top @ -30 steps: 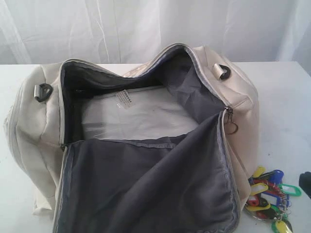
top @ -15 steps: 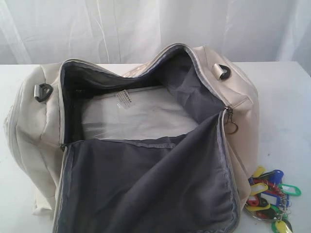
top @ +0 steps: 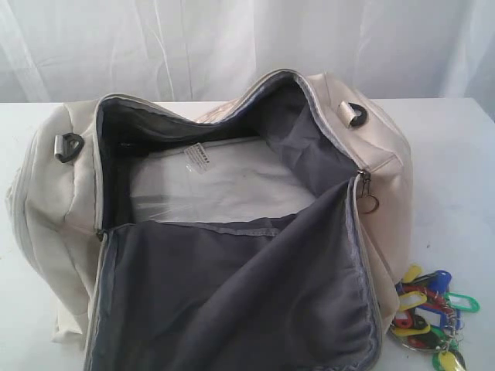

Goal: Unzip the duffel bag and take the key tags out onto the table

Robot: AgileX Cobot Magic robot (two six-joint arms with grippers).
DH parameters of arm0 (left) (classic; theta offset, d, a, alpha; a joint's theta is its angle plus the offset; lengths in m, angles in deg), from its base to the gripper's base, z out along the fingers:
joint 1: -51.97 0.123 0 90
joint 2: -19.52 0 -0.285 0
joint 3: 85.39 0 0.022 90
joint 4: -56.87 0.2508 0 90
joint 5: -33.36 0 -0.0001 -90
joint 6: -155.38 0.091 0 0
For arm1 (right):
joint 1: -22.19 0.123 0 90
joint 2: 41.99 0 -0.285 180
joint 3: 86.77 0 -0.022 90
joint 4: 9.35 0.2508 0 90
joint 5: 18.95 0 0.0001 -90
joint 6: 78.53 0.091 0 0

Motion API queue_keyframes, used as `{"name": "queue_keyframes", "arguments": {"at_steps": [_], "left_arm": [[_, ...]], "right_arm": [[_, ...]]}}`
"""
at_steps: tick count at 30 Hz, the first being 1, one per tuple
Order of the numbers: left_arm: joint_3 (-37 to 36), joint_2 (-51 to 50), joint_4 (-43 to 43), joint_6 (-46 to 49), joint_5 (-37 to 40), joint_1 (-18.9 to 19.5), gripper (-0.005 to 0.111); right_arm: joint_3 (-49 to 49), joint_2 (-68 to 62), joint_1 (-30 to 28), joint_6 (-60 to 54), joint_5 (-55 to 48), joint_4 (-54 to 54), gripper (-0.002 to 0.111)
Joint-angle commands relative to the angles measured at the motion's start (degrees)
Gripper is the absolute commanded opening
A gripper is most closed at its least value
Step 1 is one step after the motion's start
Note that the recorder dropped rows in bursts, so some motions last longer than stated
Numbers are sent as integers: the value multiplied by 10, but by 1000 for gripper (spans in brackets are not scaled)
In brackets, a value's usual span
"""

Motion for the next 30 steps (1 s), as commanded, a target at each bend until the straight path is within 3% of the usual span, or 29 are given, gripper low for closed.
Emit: {"name": "queue_keyframes", "arguments": {"at_steps": [1,5,30], "left_arm": [[-1,2,-5,-1,-2,-3,0],[-1,2,-5,-1,-2,-3,0],[-1,2,-5,2,-2,1,0]], "right_arm": [[3,4,23,2,4,38,0],[3,4,53,2,4,112,0],[3,4,57,2,4,113,0]]}}
